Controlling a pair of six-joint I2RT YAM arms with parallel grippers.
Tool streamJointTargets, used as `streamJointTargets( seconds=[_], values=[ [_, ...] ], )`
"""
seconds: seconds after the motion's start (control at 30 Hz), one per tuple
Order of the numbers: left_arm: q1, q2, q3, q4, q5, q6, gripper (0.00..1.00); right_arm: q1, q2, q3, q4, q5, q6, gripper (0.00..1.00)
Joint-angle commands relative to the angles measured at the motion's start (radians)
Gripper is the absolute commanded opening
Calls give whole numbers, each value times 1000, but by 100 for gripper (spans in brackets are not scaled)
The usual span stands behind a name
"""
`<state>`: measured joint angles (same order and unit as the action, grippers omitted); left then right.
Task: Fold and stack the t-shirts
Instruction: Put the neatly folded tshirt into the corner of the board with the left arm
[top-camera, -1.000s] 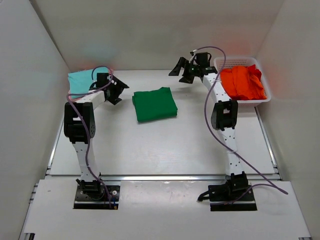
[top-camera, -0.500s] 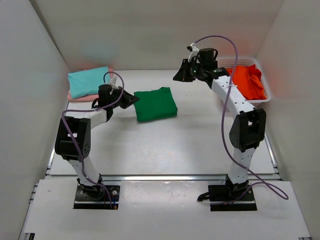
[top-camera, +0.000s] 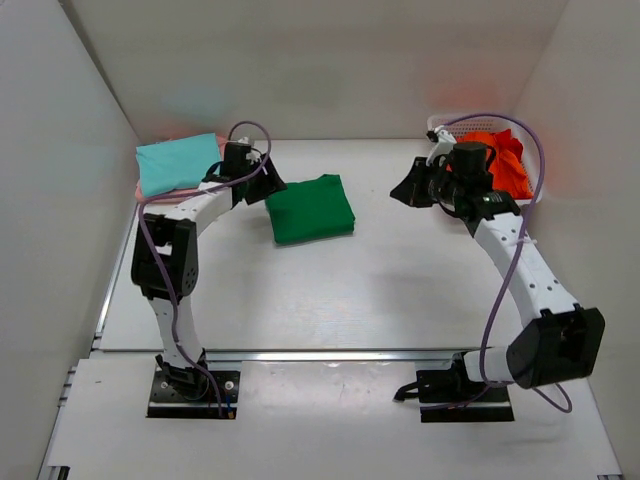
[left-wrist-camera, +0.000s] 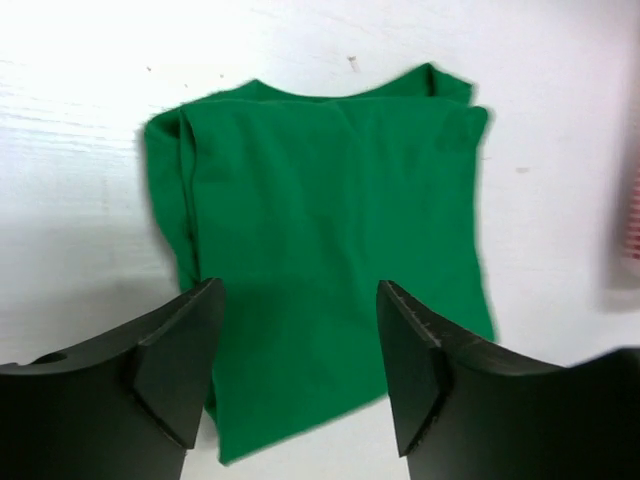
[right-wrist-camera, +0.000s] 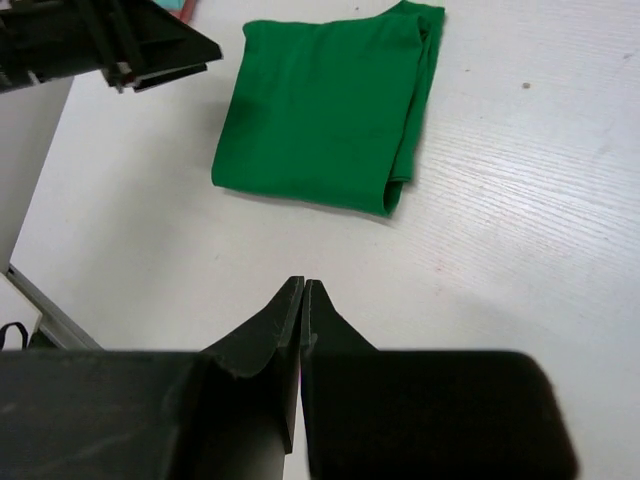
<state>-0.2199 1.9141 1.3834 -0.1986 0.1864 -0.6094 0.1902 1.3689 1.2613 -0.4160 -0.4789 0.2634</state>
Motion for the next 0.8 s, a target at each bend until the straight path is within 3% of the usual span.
streamJointTargets(
  seconds=[0.0,0.33,0.43,0.6,0.7,0.77],
  values=[
    [-53,72,104,-257,-212,135,75,-21,-62,-56,68,17,16,0],
    [-56,175,59,-265,-240,134,77,-90,-159,-166,85,-12,53,0],
    [-93,241,161,-358,-284,192,72,-113,-163,-174,94,-21,60,0],
    [-133,407,495,-661,-332,233,68,-113,-169,-174,108,-15,74,0],
    [-136,471,594,-752,-325,255,55,-117,-169,-172,123,-20,86,0],
    [-130,474,586,-757,-270,255,38,-112,-177,-172,135,-10,95,0]
  ],
)
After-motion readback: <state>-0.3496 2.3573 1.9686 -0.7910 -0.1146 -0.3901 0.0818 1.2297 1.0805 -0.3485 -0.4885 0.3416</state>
